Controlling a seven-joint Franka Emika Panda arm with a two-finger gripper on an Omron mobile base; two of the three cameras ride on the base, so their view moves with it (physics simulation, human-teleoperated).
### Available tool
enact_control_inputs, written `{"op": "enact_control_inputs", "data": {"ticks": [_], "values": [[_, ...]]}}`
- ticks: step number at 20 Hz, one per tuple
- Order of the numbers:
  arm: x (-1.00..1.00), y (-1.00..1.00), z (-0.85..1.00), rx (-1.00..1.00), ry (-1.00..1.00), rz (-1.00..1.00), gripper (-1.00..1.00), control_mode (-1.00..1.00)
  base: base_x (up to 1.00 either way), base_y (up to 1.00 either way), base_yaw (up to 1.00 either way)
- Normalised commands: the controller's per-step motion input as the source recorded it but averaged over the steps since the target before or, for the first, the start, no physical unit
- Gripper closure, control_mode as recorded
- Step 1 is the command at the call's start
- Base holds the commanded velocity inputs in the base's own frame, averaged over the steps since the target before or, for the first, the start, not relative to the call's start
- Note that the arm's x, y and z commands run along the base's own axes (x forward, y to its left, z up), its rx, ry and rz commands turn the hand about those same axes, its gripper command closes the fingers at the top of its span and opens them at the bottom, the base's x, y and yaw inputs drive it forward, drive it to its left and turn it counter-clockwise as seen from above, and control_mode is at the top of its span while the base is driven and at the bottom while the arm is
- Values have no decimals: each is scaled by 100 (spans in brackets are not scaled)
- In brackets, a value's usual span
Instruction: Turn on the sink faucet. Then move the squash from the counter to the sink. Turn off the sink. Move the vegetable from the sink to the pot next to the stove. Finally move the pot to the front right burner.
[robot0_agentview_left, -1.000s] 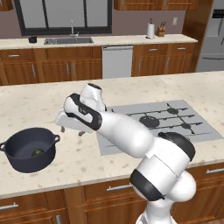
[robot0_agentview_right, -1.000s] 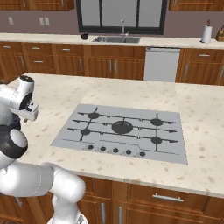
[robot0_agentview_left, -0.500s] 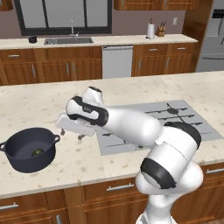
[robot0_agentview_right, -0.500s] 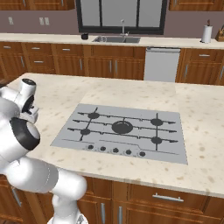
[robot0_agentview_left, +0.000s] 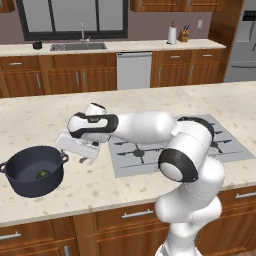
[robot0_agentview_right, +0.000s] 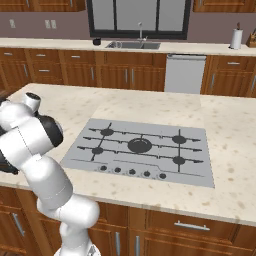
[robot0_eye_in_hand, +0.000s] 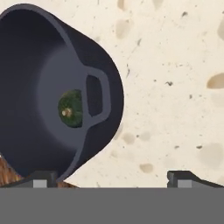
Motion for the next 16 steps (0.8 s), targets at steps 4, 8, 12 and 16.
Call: {"op": "enact_control_inputs", "data": {"ticks": [4, 8, 12, 16], "values": [[22, 4, -40, 0, 1, 0, -100, -100, 0, 0, 0], [19, 2, -30, 0, 0, 0, -100, -100, 0, 0, 0], [18, 13, -9, 0, 3, 0, -100, -100, 0, 0, 0], [14, 10, -10, 0, 2, 0, -100, -100, 0, 0, 0]]}}
